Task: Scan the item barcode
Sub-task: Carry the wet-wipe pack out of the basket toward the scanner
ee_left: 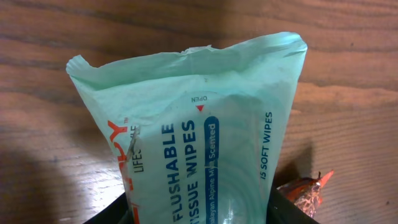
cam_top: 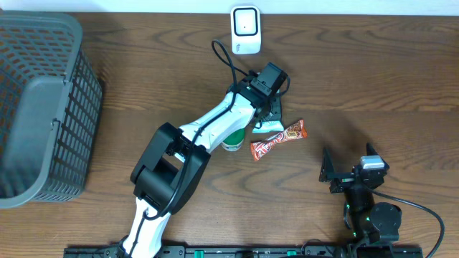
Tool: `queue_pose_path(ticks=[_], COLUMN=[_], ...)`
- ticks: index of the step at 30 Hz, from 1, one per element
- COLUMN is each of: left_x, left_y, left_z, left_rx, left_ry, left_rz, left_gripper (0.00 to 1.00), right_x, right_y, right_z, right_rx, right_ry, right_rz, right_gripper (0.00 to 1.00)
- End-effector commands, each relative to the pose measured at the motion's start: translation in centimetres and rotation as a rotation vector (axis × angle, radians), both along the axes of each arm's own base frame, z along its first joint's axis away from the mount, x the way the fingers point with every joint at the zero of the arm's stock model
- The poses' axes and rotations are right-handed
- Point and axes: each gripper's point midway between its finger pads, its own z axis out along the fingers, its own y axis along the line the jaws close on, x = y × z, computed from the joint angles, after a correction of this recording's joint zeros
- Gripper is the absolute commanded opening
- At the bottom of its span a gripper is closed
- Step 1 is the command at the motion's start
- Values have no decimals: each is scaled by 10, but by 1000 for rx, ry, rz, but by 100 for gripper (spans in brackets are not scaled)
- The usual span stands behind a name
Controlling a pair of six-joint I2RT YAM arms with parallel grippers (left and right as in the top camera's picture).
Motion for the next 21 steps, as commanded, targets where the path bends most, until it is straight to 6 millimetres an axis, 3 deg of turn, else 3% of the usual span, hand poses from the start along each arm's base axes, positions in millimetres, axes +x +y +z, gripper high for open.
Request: queue_pose_path(ticks=[1,14,21], left_x=[2,-34,-68], left_y=[-2,-38,-65], left_z=[-4,5,25], left_rx=[14,-207,-399], left_ry=[-10,193,358], left_rz=[-7,-79,-201], left_gripper=[46,46,46], right_x=[0,1,1], right_y=[-5,-12,-11], right_z=[0,-1,-1], right_rx=[-32,-86,-85], right_ry=[-6,-4,-5], right_rz=[-20,-59,-53], right_gripper=[99,99,99])
